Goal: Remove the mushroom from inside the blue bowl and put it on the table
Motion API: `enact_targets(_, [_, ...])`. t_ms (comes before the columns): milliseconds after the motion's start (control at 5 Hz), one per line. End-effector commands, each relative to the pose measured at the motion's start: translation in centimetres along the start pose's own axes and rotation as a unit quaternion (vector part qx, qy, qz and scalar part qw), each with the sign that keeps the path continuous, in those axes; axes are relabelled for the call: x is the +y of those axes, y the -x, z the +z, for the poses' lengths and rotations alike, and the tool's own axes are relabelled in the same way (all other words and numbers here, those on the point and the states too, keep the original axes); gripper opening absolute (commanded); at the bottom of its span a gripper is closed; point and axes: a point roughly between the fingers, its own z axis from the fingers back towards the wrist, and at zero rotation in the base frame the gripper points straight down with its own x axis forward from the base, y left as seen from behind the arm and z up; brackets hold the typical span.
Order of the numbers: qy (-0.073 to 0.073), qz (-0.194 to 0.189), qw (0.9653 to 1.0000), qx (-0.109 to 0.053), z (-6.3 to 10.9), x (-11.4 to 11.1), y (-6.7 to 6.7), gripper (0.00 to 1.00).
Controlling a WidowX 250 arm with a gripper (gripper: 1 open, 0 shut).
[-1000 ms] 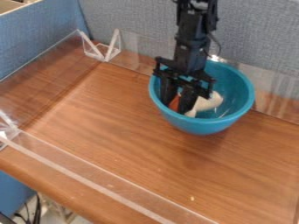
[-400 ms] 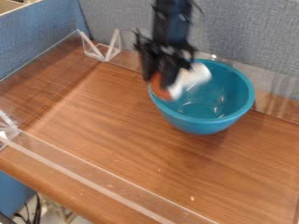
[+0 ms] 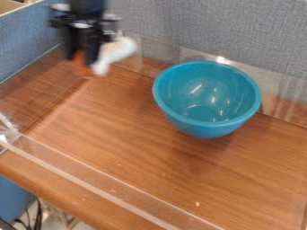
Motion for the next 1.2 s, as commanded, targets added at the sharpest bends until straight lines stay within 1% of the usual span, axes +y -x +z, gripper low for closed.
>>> enact_targets(0, [-0.011,-0.014,0.9998,-0.008,-0.6,-2.1,0.1,0.00])
enact_targets(200, [-0.014,-0.011,0.9998,0.005,-2.6,-3.1,0.0,0.00])
enact_targets(400, [-0.019,0.000,0.9997,0.017,-4.6,-3.3,-0.6,0.00])
enact_targets(600, [-0.021,0.014,0.9995,0.021,-4.4,-1.9,-1.1,0.00])
enact_targets(800, [-0.020,0.027,0.9992,0.024,-3.9,-0.6,-1.2,0.00])
enact_targets(1000, [-0.024,-0.004,0.9993,0.027,-3.7,-0.8,-1.7,0.00])
